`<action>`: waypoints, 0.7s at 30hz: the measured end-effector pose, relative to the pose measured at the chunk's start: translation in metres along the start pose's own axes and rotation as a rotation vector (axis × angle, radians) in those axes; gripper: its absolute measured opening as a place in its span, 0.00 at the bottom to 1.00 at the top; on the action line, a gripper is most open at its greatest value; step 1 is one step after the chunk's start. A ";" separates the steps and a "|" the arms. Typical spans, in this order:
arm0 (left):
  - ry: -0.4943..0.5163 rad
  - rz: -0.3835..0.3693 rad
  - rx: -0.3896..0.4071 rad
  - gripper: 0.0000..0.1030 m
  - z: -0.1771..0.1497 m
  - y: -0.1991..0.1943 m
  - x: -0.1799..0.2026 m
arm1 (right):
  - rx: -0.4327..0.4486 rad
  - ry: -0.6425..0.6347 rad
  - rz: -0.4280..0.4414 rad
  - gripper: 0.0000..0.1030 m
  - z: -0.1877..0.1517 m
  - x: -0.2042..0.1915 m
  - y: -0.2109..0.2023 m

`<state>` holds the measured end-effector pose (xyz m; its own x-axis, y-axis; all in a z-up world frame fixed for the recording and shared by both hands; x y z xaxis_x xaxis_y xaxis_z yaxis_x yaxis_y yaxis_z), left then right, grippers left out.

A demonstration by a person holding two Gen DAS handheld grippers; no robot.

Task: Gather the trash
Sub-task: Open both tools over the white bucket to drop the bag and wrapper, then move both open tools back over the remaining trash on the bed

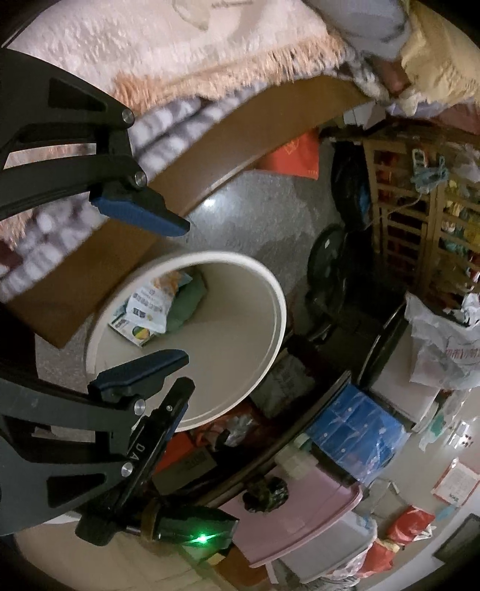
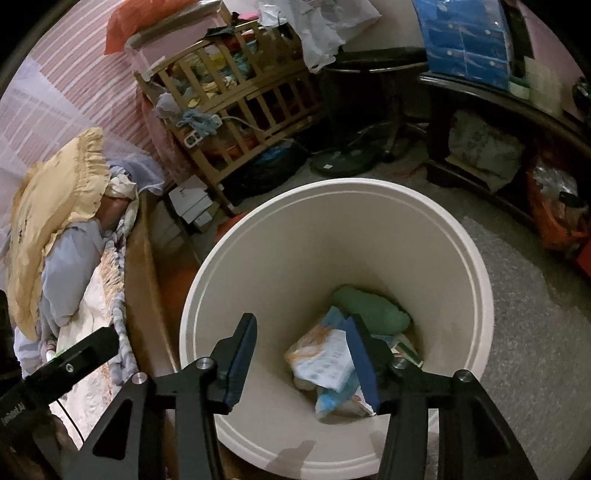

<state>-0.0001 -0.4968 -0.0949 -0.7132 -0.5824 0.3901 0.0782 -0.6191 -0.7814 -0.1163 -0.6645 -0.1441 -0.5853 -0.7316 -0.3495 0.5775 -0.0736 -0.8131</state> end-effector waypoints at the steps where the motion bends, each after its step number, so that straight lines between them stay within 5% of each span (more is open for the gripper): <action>1: -0.004 0.011 0.006 0.61 -0.001 -0.003 -0.003 | 0.001 -0.009 0.003 0.47 0.000 -0.003 0.000; 10: -0.054 0.178 0.077 0.61 -0.017 -0.045 -0.056 | -0.023 -0.113 0.052 0.48 -0.010 -0.048 0.004; 14: -0.110 0.227 0.091 0.61 -0.033 -0.069 -0.095 | -0.040 -0.182 0.103 0.57 -0.018 -0.087 0.003; 21: -0.226 0.339 0.107 0.61 -0.068 -0.121 -0.172 | -0.118 -0.365 0.218 0.58 -0.048 -0.178 0.017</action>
Point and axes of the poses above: each gripper's, at about its wrist camera, not at the fingertips, and y roughly the way its jaws point, x to its right, z to its top, the point moved 7 cm from there along y, roughly the way its jaws point, and after that the axes turned 7 degrees about -x, right-handed, at the moved point
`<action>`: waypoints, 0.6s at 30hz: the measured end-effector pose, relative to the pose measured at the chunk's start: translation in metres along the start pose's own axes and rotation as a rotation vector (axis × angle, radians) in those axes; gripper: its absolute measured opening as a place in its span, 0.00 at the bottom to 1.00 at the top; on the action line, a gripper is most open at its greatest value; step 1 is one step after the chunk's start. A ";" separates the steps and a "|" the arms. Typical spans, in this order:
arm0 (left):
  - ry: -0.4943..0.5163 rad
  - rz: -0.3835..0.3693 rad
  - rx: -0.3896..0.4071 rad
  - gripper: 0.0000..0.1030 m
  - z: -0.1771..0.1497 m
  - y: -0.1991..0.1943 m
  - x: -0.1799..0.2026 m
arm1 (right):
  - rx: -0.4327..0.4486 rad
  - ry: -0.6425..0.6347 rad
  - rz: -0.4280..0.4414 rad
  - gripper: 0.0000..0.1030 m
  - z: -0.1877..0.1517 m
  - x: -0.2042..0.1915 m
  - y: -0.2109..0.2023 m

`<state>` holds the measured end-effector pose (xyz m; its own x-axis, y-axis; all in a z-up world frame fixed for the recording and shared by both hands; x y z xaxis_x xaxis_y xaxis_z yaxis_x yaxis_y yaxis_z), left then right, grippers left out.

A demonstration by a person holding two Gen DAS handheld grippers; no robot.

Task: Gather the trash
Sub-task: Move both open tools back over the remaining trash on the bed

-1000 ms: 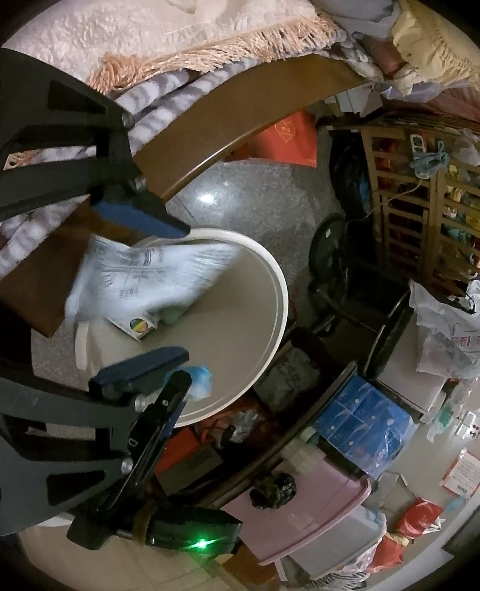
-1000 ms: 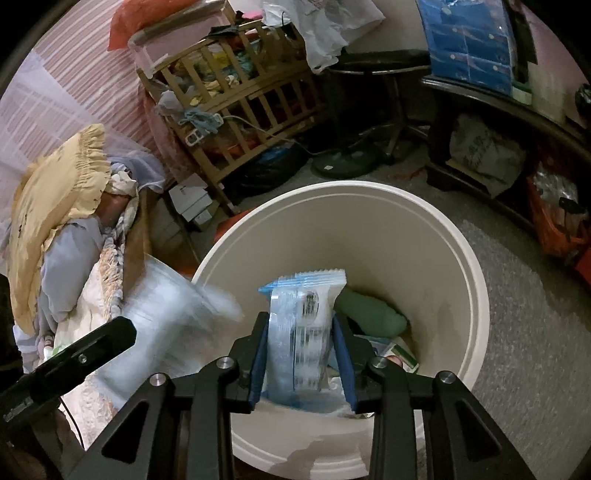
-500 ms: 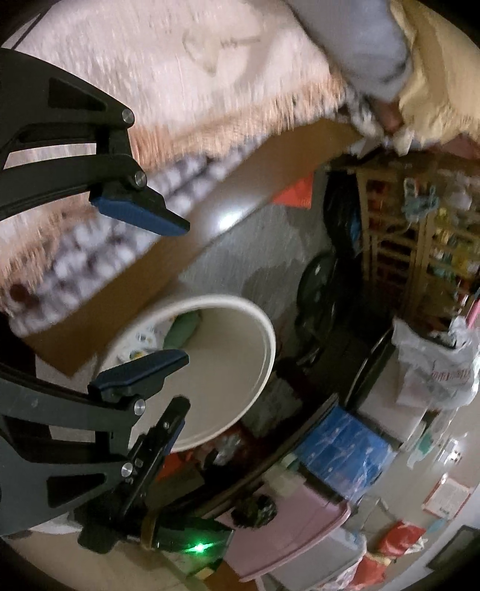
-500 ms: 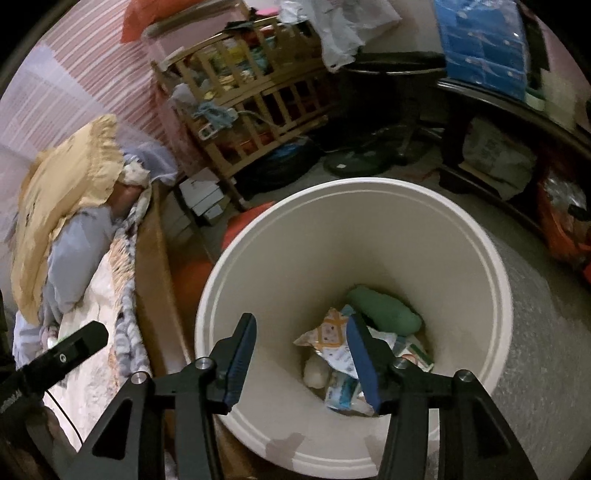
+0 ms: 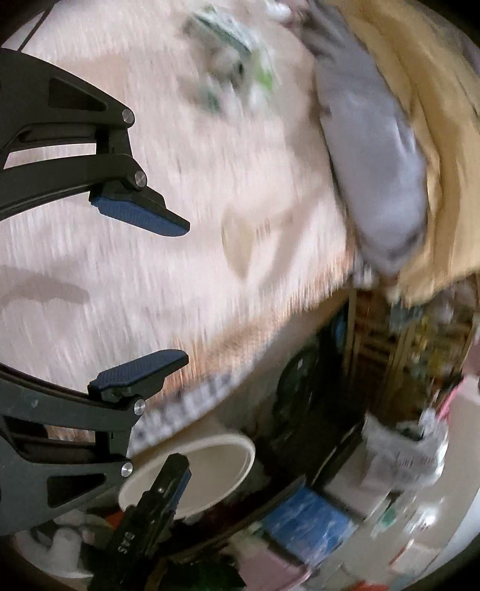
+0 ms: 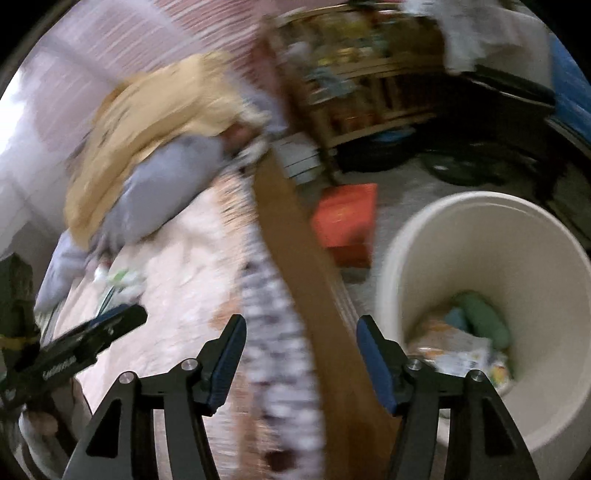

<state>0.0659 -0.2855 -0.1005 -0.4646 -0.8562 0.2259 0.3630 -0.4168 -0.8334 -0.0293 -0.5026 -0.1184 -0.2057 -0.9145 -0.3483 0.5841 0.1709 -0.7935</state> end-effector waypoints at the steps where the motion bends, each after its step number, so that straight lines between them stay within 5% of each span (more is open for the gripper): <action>1: -0.015 0.019 0.002 0.61 -0.002 -0.005 -0.017 | -0.014 -0.024 0.016 0.58 0.000 -0.013 0.006; 11: -0.205 0.172 0.022 0.61 -0.018 -0.045 -0.171 | -0.144 -0.263 0.187 0.58 -0.001 -0.159 0.090; 18: -0.298 0.183 0.047 0.61 -0.016 -0.058 -0.224 | -0.202 -0.389 0.263 0.58 0.001 -0.256 0.160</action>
Point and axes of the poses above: each gripper's, at about its wrist camera, not at the fingertips, and y roughly the way its jaws point, x to its right, z to its top, the point moved 7 cm from there along y, roughly the way its jaws point, and after that the axes turned 7 degrees about -x, right-handed, at the moved point
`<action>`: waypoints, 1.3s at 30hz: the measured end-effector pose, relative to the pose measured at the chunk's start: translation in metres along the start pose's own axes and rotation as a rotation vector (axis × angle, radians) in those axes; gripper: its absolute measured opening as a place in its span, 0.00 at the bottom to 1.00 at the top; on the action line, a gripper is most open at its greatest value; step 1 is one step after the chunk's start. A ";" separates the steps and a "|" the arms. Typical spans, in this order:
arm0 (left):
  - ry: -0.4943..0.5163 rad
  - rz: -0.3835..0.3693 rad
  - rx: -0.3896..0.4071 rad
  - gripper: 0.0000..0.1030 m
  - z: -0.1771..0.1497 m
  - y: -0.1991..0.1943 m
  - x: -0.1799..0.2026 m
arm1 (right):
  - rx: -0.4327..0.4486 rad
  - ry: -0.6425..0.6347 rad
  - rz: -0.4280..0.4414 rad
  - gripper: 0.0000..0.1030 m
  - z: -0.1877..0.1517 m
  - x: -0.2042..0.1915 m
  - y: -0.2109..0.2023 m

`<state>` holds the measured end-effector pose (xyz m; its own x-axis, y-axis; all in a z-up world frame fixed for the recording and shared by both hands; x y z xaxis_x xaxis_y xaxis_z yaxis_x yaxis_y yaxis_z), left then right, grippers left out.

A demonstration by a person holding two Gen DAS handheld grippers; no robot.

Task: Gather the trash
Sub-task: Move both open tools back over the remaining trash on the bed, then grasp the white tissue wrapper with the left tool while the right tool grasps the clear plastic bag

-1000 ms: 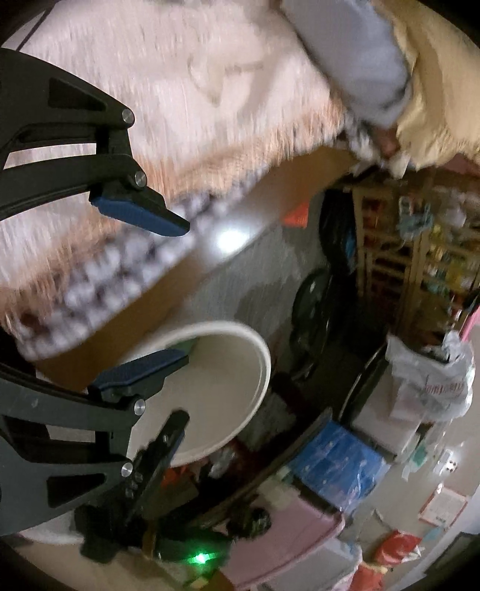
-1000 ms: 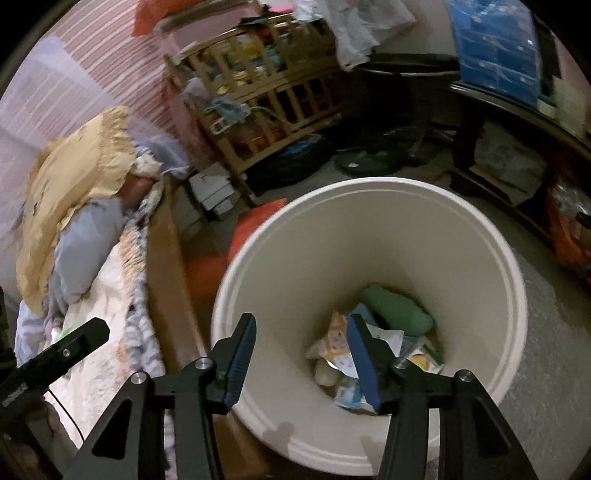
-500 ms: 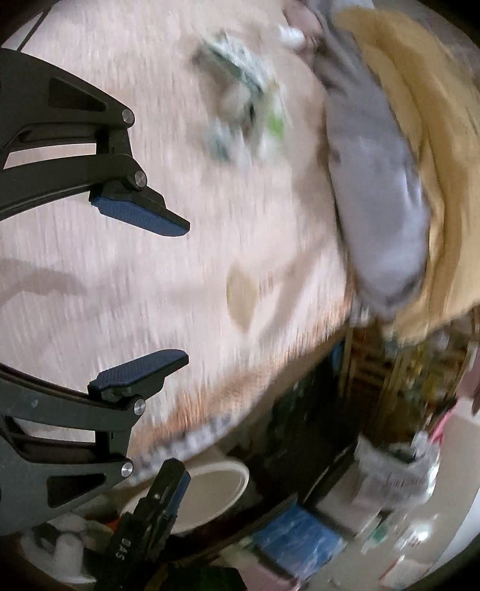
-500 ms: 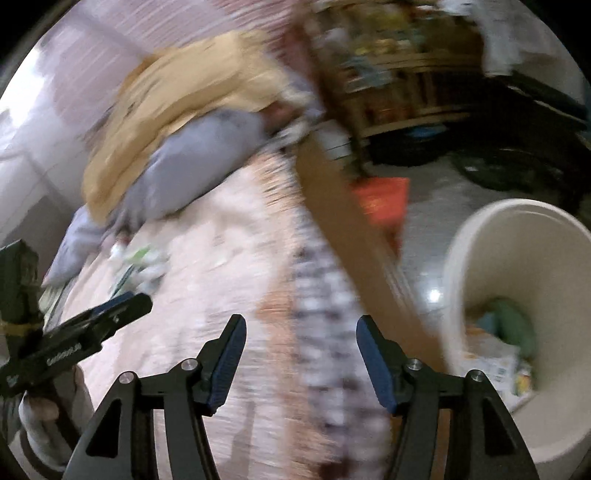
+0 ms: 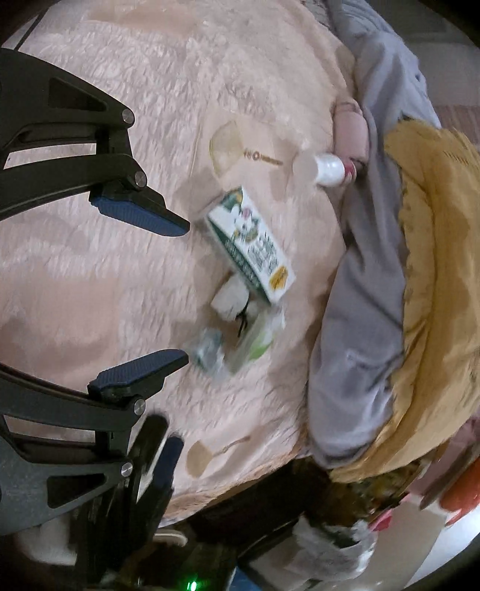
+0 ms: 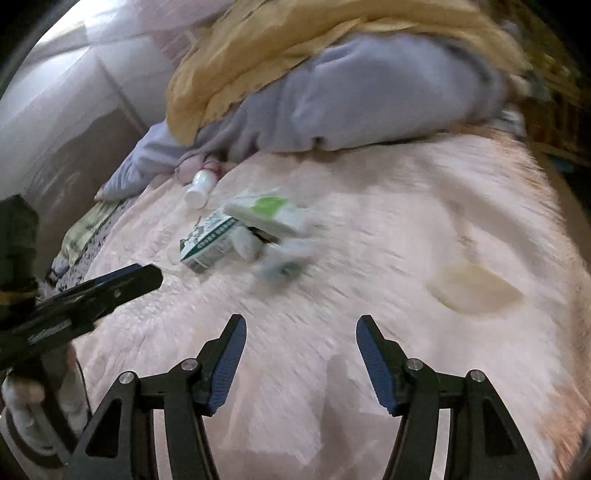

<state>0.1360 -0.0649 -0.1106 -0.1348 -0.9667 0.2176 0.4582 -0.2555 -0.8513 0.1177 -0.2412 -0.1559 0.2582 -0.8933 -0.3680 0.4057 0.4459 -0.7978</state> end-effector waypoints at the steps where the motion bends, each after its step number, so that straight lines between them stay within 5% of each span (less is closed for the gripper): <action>1: -0.011 -0.009 -0.002 0.61 0.003 0.002 -0.003 | -0.008 -0.005 -0.002 0.58 0.006 -0.004 0.010; 8: -0.063 -0.069 0.001 0.61 0.025 0.012 -0.008 | -0.032 0.050 0.030 0.55 0.045 -0.009 0.067; 10: -0.070 -0.090 -0.005 0.61 0.031 0.016 -0.004 | -0.031 0.049 0.016 0.30 0.048 -0.007 0.072; 11: -0.071 -0.094 -0.009 0.61 0.034 0.019 -0.002 | -0.032 0.046 -0.001 0.28 0.048 -0.004 0.072; 13: -0.069 -0.101 -0.008 0.61 0.038 0.024 0.003 | -0.017 0.031 -0.006 0.20 0.046 -0.002 0.065; 26: -0.042 -0.054 -0.058 0.60 0.066 0.097 0.042 | 0.068 0.059 -0.037 0.20 0.003 0.056 -0.049; 27: -0.036 -0.048 -0.058 0.58 0.068 0.101 0.045 | 0.071 0.062 -0.036 0.20 0.000 0.057 -0.051; 29: -0.018 -0.061 -0.082 0.25 0.068 0.111 0.054 | 0.074 0.070 -0.032 0.20 -0.005 0.061 -0.056; 34: 0.000 -0.123 -0.075 0.14 0.065 0.097 0.068 | 0.085 0.091 -0.027 0.20 -0.011 0.066 -0.061; 39: -0.017 -0.212 -0.049 0.14 0.060 0.058 0.069 | 0.106 0.108 -0.017 0.20 -0.016 0.070 -0.072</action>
Point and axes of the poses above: each gripper's, at about its wrist camera, not at the fingertips, and y roughly the way its jaws point, x to its right, z to its top, the point moved 7 cm from there along y, roughly the way its jaws point, and after that the axes turned 7 degrees about -x, right-handed, at the moved point
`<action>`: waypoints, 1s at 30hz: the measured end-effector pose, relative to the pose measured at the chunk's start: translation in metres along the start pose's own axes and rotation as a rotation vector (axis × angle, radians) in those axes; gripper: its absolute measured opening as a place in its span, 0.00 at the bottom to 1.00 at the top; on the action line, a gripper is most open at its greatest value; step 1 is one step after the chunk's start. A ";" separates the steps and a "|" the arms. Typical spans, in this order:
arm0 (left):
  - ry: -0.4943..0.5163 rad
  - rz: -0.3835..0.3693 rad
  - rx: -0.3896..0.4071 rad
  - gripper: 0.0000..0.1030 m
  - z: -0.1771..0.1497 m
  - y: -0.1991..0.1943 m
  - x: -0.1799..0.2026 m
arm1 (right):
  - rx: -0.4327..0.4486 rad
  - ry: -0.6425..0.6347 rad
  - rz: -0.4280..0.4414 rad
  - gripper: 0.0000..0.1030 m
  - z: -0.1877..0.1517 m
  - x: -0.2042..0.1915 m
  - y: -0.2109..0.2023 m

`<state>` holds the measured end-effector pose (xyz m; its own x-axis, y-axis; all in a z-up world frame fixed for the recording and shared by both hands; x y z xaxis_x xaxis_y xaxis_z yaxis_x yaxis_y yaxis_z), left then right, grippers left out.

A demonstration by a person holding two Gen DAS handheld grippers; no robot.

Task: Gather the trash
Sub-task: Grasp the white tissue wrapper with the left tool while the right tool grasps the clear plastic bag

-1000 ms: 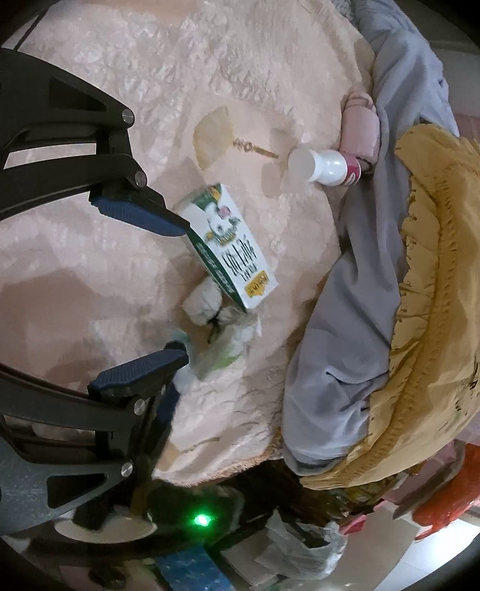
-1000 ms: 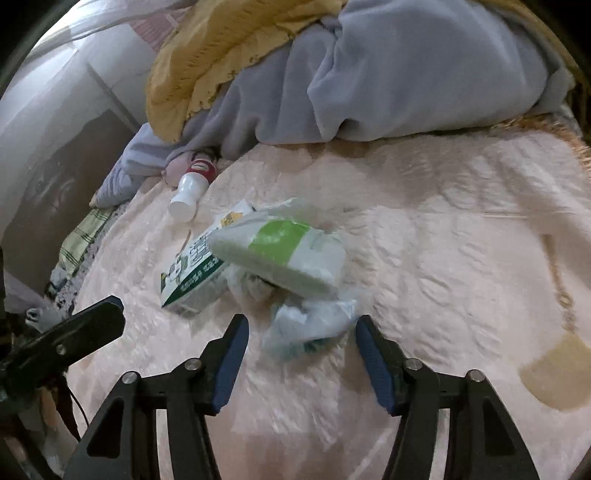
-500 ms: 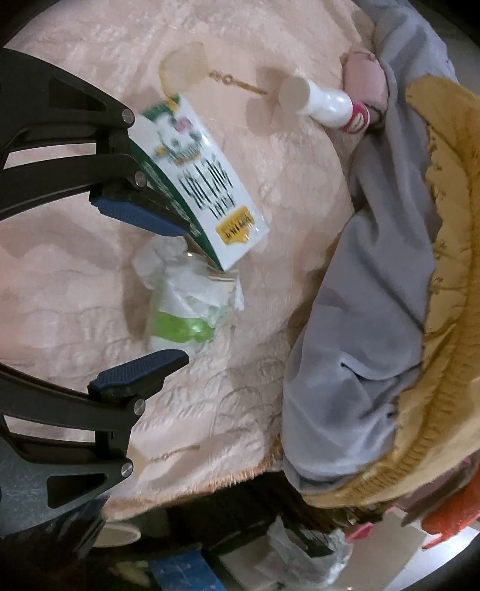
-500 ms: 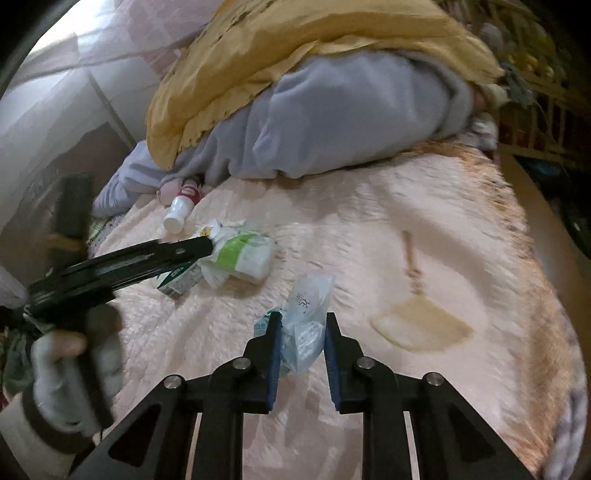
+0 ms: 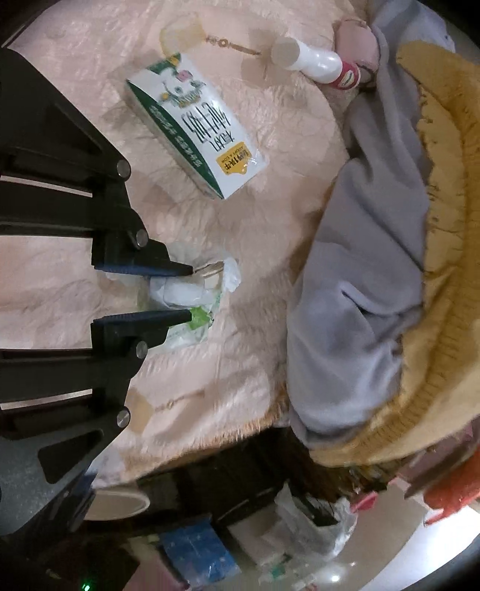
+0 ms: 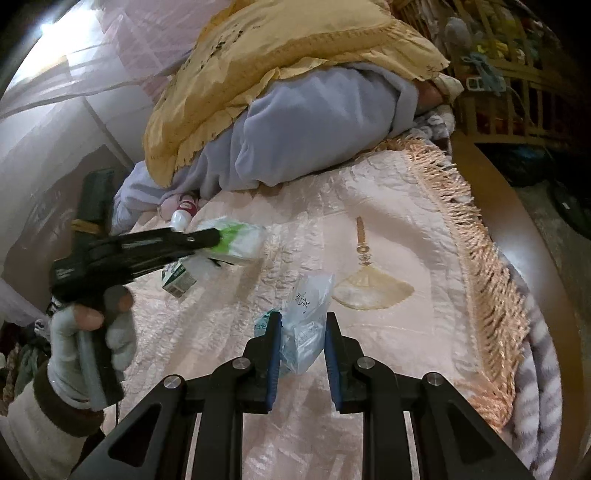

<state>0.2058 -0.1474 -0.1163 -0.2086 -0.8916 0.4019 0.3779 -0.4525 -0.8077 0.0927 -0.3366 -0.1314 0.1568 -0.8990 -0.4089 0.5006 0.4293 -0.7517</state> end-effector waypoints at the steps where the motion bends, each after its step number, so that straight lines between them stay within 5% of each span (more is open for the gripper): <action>1: 0.007 -0.010 0.000 0.14 -0.003 -0.006 0.003 | 0.001 0.000 -0.001 0.20 -0.002 0.000 -0.002; 7: 0.042 -0.055 -0.094 0.15 -0.039 -0.017 0.020 | -0.010 0.001 -0.007 0.20 -0.015 -0.004 -0.009; 11: 0.106 -0.031 -0.117 0.46 -0.064 -0.019 0.020 | -0.017 0.010 -0.015 0.20 -0.025 -0.004 -0.015; 13: 0.107 -0.016 -0.102 0.50 -0.071 -0.024 0.011 | -0.022 0.011 -0.015 0.20 -0.029 -0.005 -0.016; 16: 0.127 0.000 -0.114 0.50 -0.082 -0.026 -0.006 | -0.025 0.008 -0.014 0.20 -0.035 -0.007 -0.019; 19: 0.184 0.111 -0.116 0.50 -0.091 -0.023 -0.028 | -0.028 0.009 -0.011 0.20 -0.039 -0.009 -0.020; 22: 0.257 0.147 -0.148 0.51 -0.100 -0.010 -0.032 | -0.030 0.010 -0.011 0.20 -0.039 -0.010 -0.020; 26: 0.326 0.139 -0.173 0.51 -0.105 0.007 -0.022 | -0.037 0.012 -0.014 0.20 -0.039 -0.011 -0.017; 30: 0.281 0.101 -0.150 0.50 -0.095 0.019 -0.016 | -0.048 0.008 -0.022 0.20 -0.039 -0.012 -0.011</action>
<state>0.1303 -0.1399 -0.1791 -0.4254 -0.8830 0.1985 0.2768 -0.3358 -0.9004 0.0522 -0.3276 -0.1384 0.1394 -0.9074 -0.3964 0.4622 0.4137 -0.7844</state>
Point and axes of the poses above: each gripper's, at about its wrist camera, not at the fingertips, and y roughly the way its jaws point, x to its right, z to its top, the point moved 7 cm from there along y, roughly the way its jaws point, and after that the axes turned 7 degrees about -x, right-handed, at the moved point
